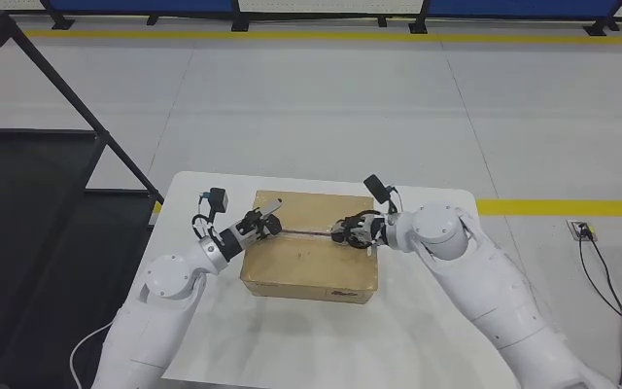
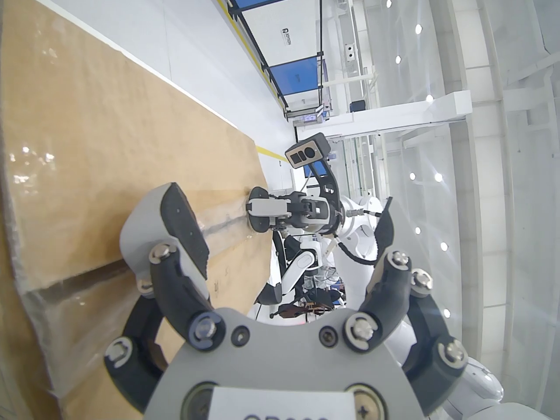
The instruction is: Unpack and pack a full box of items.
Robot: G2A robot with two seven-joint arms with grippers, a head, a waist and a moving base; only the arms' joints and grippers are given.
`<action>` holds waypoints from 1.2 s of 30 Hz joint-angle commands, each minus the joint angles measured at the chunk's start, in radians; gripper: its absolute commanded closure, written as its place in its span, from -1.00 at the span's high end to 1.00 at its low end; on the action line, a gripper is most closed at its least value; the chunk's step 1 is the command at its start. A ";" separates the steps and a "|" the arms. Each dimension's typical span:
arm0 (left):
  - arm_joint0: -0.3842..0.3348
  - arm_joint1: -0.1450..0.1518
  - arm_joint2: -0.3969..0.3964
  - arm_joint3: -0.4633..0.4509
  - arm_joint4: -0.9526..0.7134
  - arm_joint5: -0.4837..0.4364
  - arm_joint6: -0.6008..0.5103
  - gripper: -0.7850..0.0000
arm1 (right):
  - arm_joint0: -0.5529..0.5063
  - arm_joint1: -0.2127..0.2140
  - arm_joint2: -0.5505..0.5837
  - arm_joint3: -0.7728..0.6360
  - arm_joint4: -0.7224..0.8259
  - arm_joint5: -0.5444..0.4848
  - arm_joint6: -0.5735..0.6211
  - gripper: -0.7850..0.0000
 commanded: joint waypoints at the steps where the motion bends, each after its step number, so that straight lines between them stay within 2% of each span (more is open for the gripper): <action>1: 0.003 0.001 -0.003 -0.004 0.001 -0.001 -0.001 1.00 | 0.004 -0.002 -0.006 -0.008 -0.010 0.029 0.007 -1.00; 8: 0.016 0.004 -0.022 -0.023 -0.007 -0.004 0.002 1.00 | 0.004 -0.005 -0.003 -0.045 -0.018 0.037 -0.001 -1.00; 15: 0.049 0.015 -0.084 -0.056 -0.040 -0.013 0.002 1.00 | 0.021 -0.016 -0.025 -0.040 -0.028 0.061 0.010 -1.00; 28: 0.191 0.048 -0.290 -0.136 -0.154 -0.047 -0.013 1.00 | 0.115 -0.082 -0.118 0.109 0.018 0.015 0.005 -1.00; 36: 0.273 0.061 -0.376 -0.172 -0.198 -0.061 -0.023 1.00 | 0.166 -0.136 -0.179 0.199 0.059 -0.048 0.001 -1.00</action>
